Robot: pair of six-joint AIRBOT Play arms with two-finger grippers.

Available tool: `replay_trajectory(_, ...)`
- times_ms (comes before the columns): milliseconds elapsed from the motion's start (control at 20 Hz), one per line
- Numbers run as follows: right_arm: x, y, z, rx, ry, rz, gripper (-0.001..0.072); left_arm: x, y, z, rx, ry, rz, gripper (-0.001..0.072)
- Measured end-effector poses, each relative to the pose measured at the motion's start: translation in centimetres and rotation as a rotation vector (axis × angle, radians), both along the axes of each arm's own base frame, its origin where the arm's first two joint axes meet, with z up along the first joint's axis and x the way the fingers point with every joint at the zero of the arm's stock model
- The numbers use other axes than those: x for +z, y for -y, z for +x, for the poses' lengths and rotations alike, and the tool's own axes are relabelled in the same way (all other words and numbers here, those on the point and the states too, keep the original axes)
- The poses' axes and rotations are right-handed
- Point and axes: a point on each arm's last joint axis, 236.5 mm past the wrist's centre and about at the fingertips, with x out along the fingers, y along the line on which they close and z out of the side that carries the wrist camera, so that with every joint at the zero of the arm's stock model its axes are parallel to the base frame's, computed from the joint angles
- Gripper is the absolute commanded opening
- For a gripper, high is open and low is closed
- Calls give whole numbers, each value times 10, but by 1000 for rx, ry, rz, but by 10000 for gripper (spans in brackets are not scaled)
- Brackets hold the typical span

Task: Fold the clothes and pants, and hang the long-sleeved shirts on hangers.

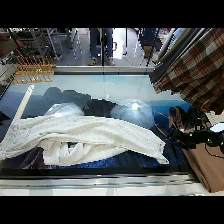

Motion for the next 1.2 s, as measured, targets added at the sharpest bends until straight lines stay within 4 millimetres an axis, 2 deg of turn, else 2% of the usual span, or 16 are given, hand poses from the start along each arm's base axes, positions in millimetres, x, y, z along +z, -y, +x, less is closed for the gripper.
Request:
replay_trajectory(150,-1,-1,1,-10,-4,16,630,-28,18,6,-33,-43,-54,537)
replay_trajectory(200,-2,-1,1,-11,-5,15,630,-33,22,7,-39,-50,-63,458)
replay_trajectory(250,-2,0,2,-13,-3,13,630,-37,24,9,-43,-54,-69,306)
replay_trajectory(300,-3,2,3,-16,-1,6,630,-40,26,10,-44,-57,-72,85)
replay_trajectory(350,-4,4,3,-27,-5,-3,630,-42,27,10,-46,-59,-75,25)
replay_trajectory(450,-8,12,2,-49,-22,-32,611,-43,29,10,-48,-64,-81,25)
replay_trajectory(500,-10,14,0,-57,-33,-41,542,-42,31,10,-52,-66,-84,25)
replay_trajectory(550,-12,16,-1,-63,-42,-48,506,-39,31,9,-54,-64,-83,25)
replay_trajectory(650,-16,16,-1,-63,-55,-50,506,-26,32,10,-54,-43,-82,26)
replay_trajectory(900,-45,-16,-1,43,-130,3,508,14,36,20,-27,70,-135,26)
replay_trajectory(1050,-67,-26,-1,81,-176,8,499,26,40,25,-13,107,-176,26)
replay_trajectory(1150,-75,-29,-1,91,-190,11,266,30,41,26,-7,120,-188,27)
replay_trajectory(1200,-78,-29,0,98,-186,7,196,32,42,27,-5,124,-192,27)
